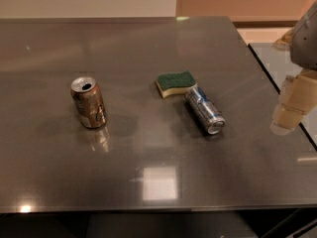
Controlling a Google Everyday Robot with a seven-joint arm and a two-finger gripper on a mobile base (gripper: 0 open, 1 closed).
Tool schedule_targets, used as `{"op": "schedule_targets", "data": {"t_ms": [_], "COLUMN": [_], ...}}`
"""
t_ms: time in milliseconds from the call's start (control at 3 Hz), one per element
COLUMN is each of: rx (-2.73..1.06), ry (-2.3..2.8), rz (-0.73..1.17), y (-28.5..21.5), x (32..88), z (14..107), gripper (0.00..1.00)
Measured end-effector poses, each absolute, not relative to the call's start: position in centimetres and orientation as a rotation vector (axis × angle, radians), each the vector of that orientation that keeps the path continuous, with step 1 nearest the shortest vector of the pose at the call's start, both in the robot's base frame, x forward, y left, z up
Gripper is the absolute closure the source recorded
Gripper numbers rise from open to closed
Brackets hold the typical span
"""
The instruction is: Place redbull can upright
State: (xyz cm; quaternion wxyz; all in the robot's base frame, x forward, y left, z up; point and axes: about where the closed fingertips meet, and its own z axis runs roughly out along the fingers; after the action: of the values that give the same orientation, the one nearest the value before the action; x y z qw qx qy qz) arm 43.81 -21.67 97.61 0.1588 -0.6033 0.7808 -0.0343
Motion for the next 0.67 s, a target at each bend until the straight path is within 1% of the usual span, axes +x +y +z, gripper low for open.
{"op": "schedule_targets", "data": {"t_ms": [667], "rx": [-1.733], "ry": [2.241], "rz": [-0.079], "y": [-21.26], "x": [44.03], "z": [97.74], "gripper": [0.00]}}
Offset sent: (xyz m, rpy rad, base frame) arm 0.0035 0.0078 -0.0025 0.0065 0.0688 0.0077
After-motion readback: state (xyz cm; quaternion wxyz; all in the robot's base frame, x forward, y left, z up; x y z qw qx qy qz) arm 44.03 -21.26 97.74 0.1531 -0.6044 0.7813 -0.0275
